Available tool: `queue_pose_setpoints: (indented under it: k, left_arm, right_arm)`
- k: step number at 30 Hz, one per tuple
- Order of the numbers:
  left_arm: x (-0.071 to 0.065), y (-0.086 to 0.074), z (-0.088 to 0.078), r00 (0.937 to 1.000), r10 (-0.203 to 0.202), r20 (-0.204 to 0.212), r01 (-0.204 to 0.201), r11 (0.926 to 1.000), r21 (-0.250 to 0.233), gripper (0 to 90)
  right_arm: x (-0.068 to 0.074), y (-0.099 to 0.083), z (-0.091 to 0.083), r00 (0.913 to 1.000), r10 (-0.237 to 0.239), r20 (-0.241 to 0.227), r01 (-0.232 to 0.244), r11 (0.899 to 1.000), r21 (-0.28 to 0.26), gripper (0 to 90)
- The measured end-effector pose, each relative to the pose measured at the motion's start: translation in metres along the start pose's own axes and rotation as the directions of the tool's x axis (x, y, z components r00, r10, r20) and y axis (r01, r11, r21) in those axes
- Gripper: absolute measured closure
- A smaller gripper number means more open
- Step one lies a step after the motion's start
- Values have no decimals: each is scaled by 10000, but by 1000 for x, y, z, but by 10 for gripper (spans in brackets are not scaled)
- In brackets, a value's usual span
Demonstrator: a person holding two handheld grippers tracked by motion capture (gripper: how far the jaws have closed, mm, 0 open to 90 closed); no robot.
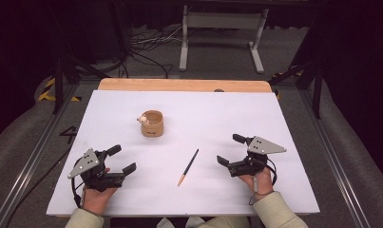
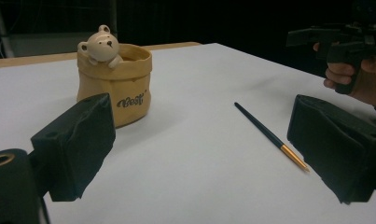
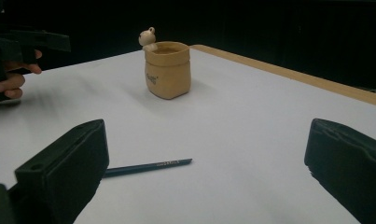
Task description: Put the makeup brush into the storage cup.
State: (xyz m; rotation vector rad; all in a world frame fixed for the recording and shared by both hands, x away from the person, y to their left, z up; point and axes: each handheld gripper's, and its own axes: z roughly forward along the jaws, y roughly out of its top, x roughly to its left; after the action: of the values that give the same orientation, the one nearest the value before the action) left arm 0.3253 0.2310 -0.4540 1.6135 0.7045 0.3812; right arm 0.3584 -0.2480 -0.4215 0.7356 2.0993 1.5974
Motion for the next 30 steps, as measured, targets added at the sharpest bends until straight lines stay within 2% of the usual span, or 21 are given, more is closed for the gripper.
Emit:
queue_pose_setpoints:
  k: [9, 13, 21, 25, 30]
  left_arm:
    - [0, 1, -1, 10000, -78, 57, 78, 10000, 7, 85]
    - [0, 1, -1, 9999, -109, 68, 109, 9999, -10, 85]
    - [1, 2, -3, 10000, -80, 39, 80, 10000, -35, 82]
    - [1, 2, -2, 9999, -155, 8, 155, 9998, -83, 79]
    - [1, 2, -2, 9998, -186, 49, 186, 9998, -46, 75]
  right_arm:
    - [2, 33, 17, 9969, -457, -644, 479, 9983, 335, 3]
    - [3, 40, 23, 9956, -529, -779, 567, 9973, 471, 3]
    - [11, 54, 40, 9873, -733, -1409, 841, 9939, 719, 3]
    - [13, 62, 46, 9813, -902, -1699, 1090, 9885, 1044, 4]
    - [15, 75, 53, 9716, -1284, -1989, 1628, 9723, 1680, 18]
